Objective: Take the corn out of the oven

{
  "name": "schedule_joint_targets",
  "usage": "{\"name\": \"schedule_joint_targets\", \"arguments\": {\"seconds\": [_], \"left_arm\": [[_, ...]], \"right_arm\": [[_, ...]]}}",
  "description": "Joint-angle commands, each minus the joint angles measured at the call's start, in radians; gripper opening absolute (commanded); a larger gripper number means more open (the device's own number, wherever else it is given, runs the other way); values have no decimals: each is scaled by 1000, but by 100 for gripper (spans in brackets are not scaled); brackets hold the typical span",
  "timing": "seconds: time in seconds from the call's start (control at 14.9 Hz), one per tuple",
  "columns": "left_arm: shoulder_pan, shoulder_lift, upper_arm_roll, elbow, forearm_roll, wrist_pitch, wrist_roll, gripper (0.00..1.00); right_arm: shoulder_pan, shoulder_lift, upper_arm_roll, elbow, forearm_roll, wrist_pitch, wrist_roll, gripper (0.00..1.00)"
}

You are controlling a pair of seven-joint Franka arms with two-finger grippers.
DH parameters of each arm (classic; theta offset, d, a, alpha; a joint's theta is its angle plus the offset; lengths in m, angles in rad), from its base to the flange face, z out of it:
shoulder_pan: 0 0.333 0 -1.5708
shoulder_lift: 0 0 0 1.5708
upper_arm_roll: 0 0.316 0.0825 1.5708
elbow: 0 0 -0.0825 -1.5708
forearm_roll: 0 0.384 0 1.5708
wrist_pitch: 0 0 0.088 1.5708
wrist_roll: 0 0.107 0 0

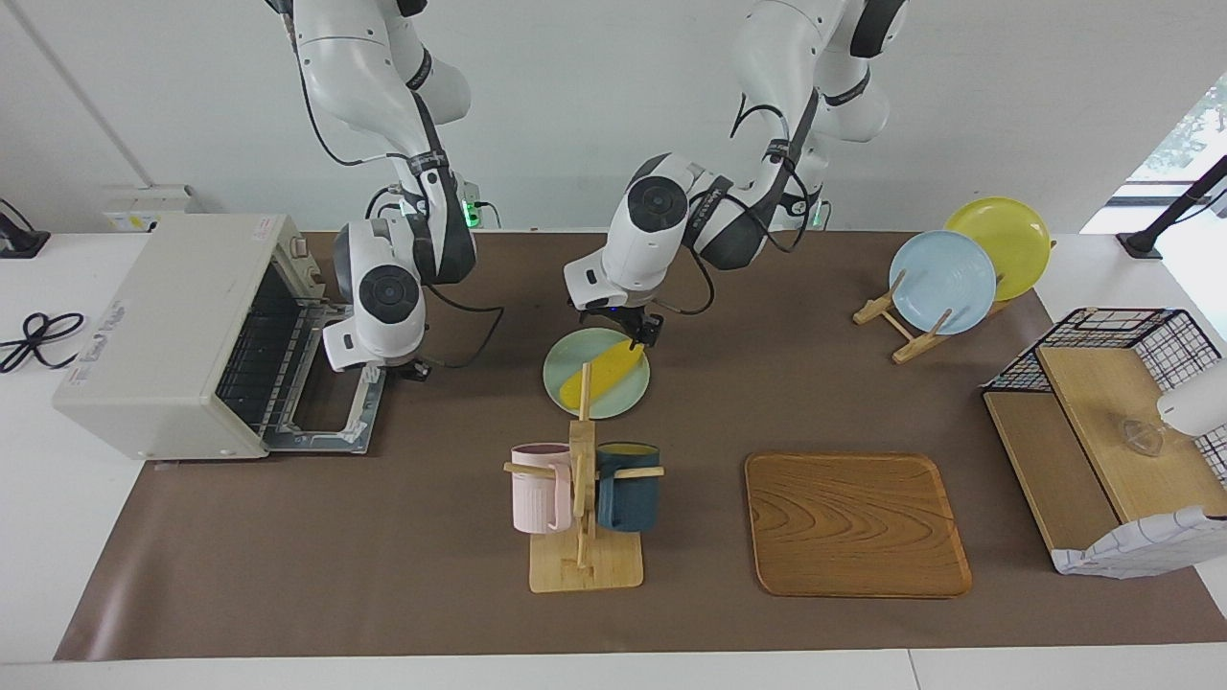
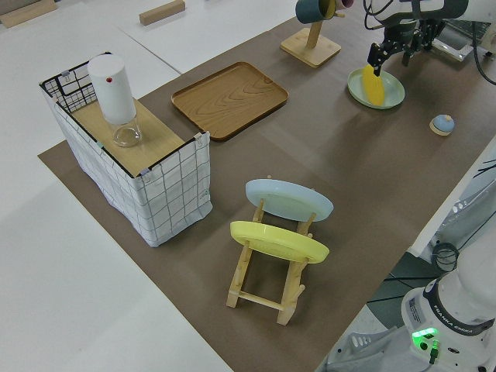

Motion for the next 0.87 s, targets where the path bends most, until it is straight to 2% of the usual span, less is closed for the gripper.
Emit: {"name": "schedule_joint_targets", "arguments": {"seconds": [0.0,0.13,0.4,0.8], "left_arm": [[-10,33,22,63,-6,-2,8,100],[-22,73,22,66,31,13,6,100],[-9,79,20,61,83,20,16,100],[-15,91,20,23,100,85,22,100]], "right_arm": [[-62,-74,-16,3,-113,-32,-87,0],[-95,-123,-15,29,-112,-92,-145,0],[-141,-197,-15,49,-103,-164,-260,0],[-226,-263,-15,52,-96,-178,-437,0]]}}
